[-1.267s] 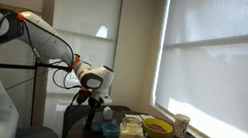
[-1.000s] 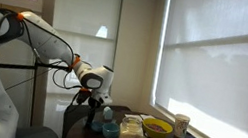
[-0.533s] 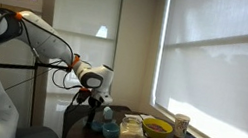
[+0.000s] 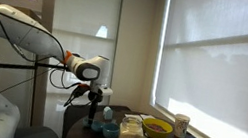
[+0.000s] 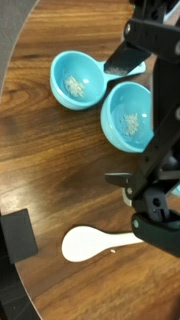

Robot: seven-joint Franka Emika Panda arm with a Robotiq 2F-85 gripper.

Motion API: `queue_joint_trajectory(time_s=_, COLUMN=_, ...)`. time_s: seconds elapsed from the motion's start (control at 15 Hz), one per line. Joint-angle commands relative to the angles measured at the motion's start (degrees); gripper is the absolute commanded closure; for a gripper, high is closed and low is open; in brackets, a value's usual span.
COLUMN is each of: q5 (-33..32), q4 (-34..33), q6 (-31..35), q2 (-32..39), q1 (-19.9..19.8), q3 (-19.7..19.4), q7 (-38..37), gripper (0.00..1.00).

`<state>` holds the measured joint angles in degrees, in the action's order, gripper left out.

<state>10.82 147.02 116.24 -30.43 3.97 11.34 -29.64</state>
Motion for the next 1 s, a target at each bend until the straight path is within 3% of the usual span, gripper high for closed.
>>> queue_joint_trajectory(time_s=0.0, q5=-4.49, q4=3.25, q6=0.69, q2=-4.28, q1=-4.73, q3=0.31, q7=-4.68, gripper=0.0)
queue_joint_trajectory(time_s=0.2, q5=-4.72, q4=5.46, q6=2.62, q2=-5.32, q1=-7.26, q3=-1.05, q7=-5.14, gripper=0.0)
queue_joint_trajectory(time_s=0.27, q5=-3.83, q4=3.13, q6=0.56, q2=-3.4, q1=-6.09, q3=-0.88, q7=-3.23, gripper=0.0)
queue_joint_trajectory(time_s=0.6, q5=-3.9, q4=4.33, q6=1.43, q2=-3.79, q1=-7.18, q3=-1.45, q7=-3.56, gripper=0.0)
queue_joint_trajectory(time_s=0.8, q5=-7.63, q4=4.11, q6=0.91, q2=-3.9, q1=-8.53, q3=0.47, q7=-5.77, gripper=0.0)
queue_joint_trajectory(time_s=0.93, q5=-9.44, q4=4.54, q6=0.51, q2=-4.11, q1=-8.79, q3=-0.25, q7=-5.2, gripper=0.0)
